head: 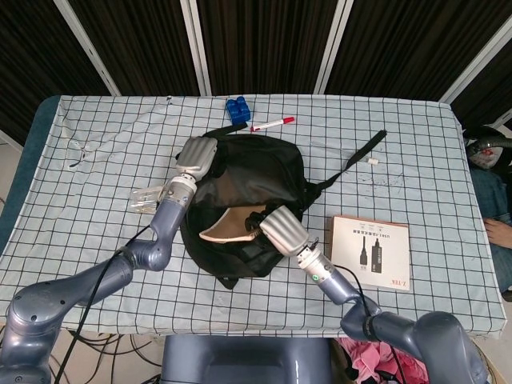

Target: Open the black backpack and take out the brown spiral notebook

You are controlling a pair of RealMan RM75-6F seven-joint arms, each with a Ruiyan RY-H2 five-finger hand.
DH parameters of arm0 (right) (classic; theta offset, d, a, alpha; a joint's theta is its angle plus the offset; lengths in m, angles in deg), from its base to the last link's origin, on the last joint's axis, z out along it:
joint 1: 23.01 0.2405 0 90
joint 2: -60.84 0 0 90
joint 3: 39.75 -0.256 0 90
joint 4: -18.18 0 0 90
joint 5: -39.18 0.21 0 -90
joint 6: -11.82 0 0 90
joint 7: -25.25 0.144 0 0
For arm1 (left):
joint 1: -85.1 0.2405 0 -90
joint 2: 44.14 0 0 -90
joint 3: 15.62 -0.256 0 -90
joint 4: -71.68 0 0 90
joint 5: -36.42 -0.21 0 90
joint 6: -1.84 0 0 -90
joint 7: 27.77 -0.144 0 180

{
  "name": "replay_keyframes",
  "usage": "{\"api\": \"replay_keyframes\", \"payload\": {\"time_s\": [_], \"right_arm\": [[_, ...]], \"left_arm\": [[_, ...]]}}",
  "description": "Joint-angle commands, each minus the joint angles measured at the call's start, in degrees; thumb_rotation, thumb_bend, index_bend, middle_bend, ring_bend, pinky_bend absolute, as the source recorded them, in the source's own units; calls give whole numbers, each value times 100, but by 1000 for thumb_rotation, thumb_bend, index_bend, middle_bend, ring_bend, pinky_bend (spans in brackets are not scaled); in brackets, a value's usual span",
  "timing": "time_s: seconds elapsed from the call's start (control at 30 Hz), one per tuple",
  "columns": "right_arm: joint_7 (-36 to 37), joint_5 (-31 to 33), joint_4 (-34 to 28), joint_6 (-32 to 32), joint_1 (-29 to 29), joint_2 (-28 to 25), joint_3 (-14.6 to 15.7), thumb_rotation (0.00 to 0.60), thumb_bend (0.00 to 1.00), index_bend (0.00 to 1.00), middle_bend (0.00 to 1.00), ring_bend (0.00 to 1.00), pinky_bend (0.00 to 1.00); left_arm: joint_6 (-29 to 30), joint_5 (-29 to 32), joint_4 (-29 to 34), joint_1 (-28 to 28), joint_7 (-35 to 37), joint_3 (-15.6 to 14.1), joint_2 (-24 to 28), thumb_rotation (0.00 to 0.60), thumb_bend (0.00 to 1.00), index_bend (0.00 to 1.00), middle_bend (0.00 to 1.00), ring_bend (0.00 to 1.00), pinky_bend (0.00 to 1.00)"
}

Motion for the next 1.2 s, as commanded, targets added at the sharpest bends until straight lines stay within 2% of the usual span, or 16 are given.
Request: {"api": "replay_keyframes", "payload": {"time_s": [0.03,0.17,0.4,0.5,0.7,0.87,1.0,1.1,1.17,1.2], "right_arm": [[197,-199,-735,598,-378,-729,137,600,515,750,639,661,477],[321,-100,-1587,837,-648,-1459,85,600,514,751,639,661,477],[723,162,-2573,1188,-1039,-2487,-176,600,515,751,639,661,478],[768,193,-2805,1412,-1235,-2857,-259,600,514,750,639,661,477],[812,501,-2810,1629,-1535,-3306,-517,600,515,751,639,660,477],[693,919,-2485,1646,-1676,-3579,-863,600,515,750,639,660,477],[646,1181,-2174,1360,-1619,-3664,-1041,600,515,750,639,660,477],[612,1255,-2040,1225,-1569,-3631,-1084,600,519,750,638,660,477],[435,1294,-1797,965,-1430,-3531,-1088,600,519,750,639,660,478],[362,1315,-1700,882,-1369,-3461,-1100,600,520,750,639,660,478]], "left_arm": [[-8,-29,-63,20,69,-28,-48,600,399,592,600,411,349],[11,-188,-140,41,194,-116,-127,600,399,589,597,409,348],[178,-464,-217,59,337,-200,-219,600,398,586,594,405,349],[243,-520,-255,69,335,-211,-240,600,398,587,594,405,349],[239,-596,18,177,382,-264,-102,600,393,579,583,397,344],[272,-735,809,391,353,-388,356,600,382,564,568,385,336],[280,-831,1792,635,241,-546,972,600,364,522,539,360,320],[80,-767,2294,719,172,-646,1345,600,278,391,420,262,247],[-428,-674,3184,817,72,-869,2124,600,152,275,295,152,145],[-605,-626,3571,865,133,-899,2477,600,113,251,261,119,107]]}}
